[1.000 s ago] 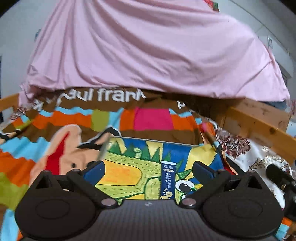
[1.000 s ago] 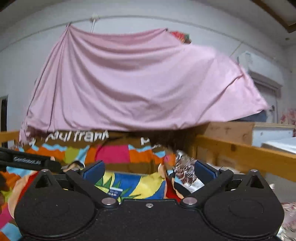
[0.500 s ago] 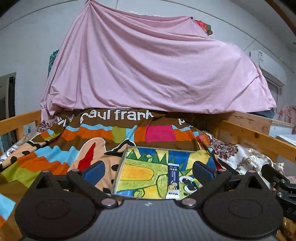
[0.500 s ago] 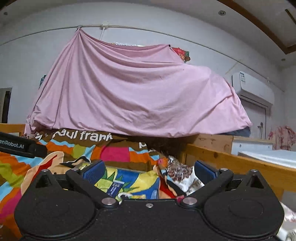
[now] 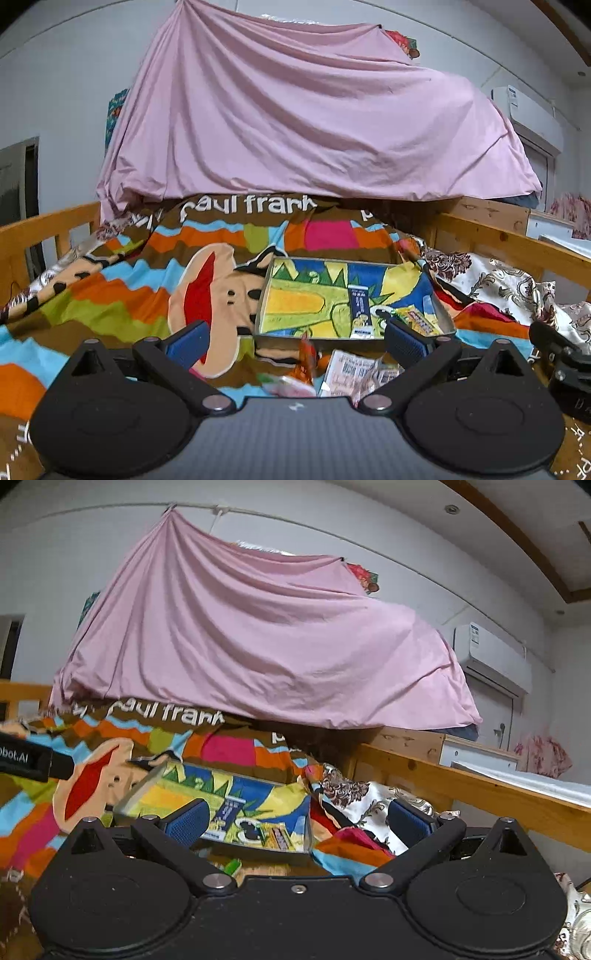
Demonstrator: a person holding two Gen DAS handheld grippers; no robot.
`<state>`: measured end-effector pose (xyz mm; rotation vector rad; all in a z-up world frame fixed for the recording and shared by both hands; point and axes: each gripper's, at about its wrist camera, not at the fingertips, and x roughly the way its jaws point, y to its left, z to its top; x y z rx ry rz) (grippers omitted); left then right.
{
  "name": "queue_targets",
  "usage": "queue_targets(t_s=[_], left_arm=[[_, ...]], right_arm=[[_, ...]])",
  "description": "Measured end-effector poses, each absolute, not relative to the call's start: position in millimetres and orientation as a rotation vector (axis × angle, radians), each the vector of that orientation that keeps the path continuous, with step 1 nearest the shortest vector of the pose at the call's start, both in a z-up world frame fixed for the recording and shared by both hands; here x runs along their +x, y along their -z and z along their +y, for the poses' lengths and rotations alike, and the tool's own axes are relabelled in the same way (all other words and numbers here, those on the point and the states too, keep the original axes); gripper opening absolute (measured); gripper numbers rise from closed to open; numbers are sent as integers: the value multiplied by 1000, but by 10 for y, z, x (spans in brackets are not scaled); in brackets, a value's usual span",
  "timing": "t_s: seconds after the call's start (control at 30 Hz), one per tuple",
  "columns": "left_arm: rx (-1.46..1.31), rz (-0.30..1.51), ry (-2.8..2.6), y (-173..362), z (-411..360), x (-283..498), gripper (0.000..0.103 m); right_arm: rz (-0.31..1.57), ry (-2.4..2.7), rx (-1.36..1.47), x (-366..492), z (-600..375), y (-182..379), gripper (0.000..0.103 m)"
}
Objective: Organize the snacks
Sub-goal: 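Open both tools over the tin box and lift them away, then lower the left tool onto the white-and-green snack bag while the right tool approaches the dried meat pack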
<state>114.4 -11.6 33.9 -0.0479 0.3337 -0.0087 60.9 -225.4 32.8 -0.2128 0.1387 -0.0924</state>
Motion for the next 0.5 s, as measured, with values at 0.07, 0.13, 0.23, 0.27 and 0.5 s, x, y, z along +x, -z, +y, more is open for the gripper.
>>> queue_targets(t_s=[0.07,0.13,0.23,0.27,0.5], left_arm=[[-61,350,12,-280,-60,1114,103],[-63,368,13,-220,-19,1103,103],[-45,396,9,-113,35,1089,103],[-43,408,13,-68,52,1085,103],[-33,533,77,208,132,1173,103]], right_arm=[[173,76,-222,604,-2220,-282,103],[210,59,-224,613,-2192,-227,103],[278,8,-224,663,-2143,-154,102],[301,-1,-227,695,-2123,-130,102],[429,-18,-247,829,-2032,59,102]])
